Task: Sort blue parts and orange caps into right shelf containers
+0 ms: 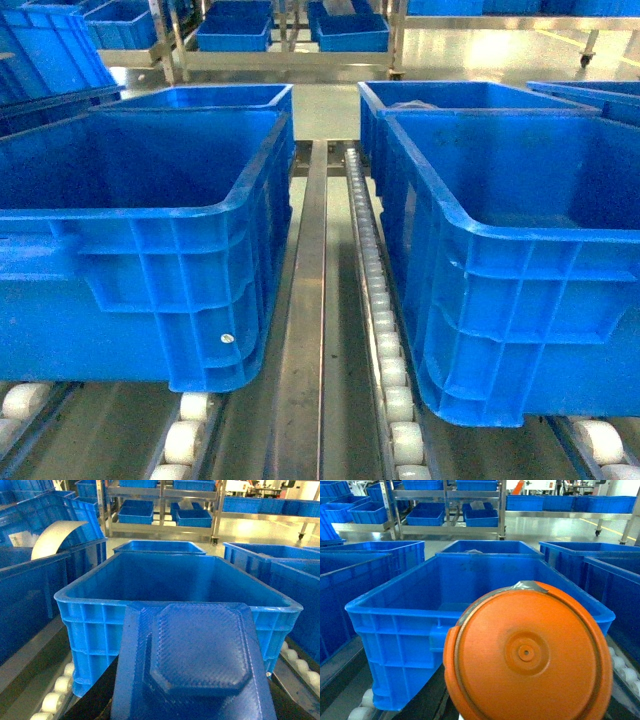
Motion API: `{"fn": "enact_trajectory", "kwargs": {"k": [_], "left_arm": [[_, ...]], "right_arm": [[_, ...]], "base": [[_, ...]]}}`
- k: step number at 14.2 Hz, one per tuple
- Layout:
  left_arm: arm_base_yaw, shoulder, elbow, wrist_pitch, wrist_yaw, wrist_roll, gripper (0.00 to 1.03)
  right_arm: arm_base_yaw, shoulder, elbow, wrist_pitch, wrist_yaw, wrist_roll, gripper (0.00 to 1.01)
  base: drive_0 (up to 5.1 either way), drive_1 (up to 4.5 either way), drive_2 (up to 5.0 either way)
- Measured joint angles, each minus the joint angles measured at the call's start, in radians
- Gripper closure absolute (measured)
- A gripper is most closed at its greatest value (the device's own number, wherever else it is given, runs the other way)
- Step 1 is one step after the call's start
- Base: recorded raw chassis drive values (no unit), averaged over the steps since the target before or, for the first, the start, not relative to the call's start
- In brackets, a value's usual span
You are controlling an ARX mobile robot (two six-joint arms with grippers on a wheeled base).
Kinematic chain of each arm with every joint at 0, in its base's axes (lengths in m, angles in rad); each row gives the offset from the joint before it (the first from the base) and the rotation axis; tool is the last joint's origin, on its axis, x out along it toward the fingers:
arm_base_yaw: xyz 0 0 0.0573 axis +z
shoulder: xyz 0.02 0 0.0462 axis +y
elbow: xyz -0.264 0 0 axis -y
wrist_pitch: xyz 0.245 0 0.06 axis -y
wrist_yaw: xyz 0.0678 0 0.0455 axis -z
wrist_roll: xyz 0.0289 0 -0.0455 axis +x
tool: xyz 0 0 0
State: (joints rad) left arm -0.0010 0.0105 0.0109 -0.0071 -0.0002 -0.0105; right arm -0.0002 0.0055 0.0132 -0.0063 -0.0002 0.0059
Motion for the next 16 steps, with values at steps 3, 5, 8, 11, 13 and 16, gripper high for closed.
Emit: {"fn": "enact_trajectory", "kwargs": {"k": [3, 5, 8, 11, 13, 16], "left_arm": [[0.0, 0.0, 0.0, 0.0, 0.0, 0.0, 0.61], [0.0, 0.0, 0.0, 0.0, 0.0, 0.0, 0.61], [0.0, 0.0, 0.0, 0.0, 0.0, 0.0, 0.61], [0.0, 0.0, 0.0, 0.0, 0.0, 0.0, 0.61], [0.0, 0.0, 0.0, 0.0, 0.0, 0.0, 0.61], [-0.071, 0.212, 0.059, 0.332, -0.044, -0.011, 0.61]], "right_arm": [[0.0, 0.0, 0.0, 0.0, 0.0, 0.0, 0.57], [0.0, 0.0, 0.0, 0.0, 0.0, 0.0, 0.57], [0.0, 0.0, 0.0, 0.0, 0.0, 0.0, 0.57], [0.0, 0.0, 0.0, 0.0, 0.0, 0.0, 0.57], [0.0, 0.0, 0.0, 0.0, 0.0, 0.0, 0.57], [0.109, 0.167, 0.035, 0.238, 0.138, -0.078, 0.57]], "base": [[0.0, 0.0, 0.0], [0.0, 0.0, 0.0], [0.0, 0.0, 0.0], [0.0, 0.0, 0.0], [0.0, 0.0, 0.0], [0.0, 0.0, 0.0]]}}
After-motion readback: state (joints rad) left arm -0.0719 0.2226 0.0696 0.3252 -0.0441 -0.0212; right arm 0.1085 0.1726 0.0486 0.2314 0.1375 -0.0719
